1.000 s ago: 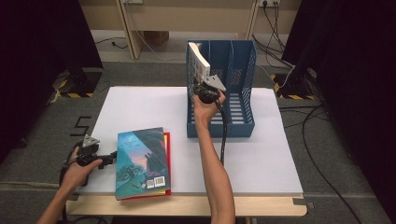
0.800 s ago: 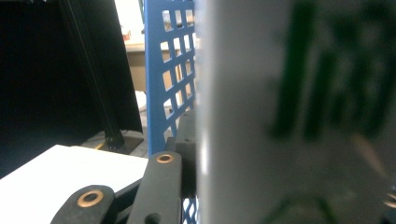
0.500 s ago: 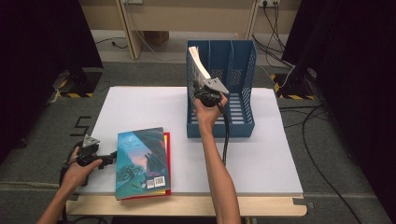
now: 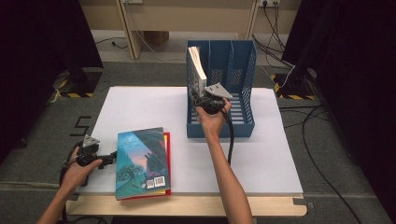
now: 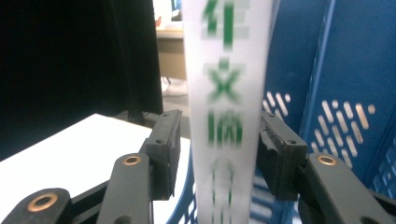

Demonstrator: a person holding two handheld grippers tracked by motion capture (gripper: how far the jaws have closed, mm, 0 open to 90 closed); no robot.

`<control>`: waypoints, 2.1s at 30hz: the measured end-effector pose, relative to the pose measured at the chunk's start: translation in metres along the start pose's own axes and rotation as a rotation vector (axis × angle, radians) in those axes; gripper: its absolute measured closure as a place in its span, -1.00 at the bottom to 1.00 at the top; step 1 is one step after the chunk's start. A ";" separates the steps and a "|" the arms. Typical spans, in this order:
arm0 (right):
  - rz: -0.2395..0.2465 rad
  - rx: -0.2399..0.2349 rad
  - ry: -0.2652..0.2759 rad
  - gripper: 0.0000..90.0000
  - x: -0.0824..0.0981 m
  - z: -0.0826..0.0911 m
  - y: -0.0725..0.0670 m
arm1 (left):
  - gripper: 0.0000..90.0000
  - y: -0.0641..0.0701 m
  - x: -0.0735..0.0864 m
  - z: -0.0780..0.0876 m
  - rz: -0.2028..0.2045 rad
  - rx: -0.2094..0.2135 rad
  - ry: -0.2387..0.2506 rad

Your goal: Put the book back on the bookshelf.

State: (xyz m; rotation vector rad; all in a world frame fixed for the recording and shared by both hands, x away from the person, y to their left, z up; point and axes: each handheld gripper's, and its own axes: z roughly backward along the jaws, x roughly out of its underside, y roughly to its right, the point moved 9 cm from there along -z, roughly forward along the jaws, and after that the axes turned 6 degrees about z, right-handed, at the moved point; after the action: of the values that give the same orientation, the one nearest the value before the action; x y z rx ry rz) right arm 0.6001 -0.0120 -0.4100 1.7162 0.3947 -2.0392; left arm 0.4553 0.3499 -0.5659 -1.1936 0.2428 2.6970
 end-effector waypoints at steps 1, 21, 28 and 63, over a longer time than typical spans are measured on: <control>0.003 -0.009 -0.009 0.20 0.002 0.001 -0.001 | -0.72 0.000 0.000 0.000 0.000 0.000 0.000; 0.133 -0.123 -0.090 0.31 0.023 0.012 -0.033 | -0.72 0.000 0.000 0.000 -0.004 -0.002 -0.001; 0.134 -0.134 -0.100 0.29 0.023 0.011 -0.036 | -0.72 0.000 0.000 0.000 -0.007 -0.002 -0.002; 0.005 -0.217 -0.121 -0.11 0.052 0.088 -0.035 | -0.72 -0.001 0.000 0.000 -0.005 0.002 -0.004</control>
State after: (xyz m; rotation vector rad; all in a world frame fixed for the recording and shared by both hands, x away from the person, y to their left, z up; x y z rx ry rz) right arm 0.5004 -0.0329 -0.4465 1.4570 0.5490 -2.0030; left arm 0.4551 0.3504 -0.5659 -1.1866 0.2414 2.6940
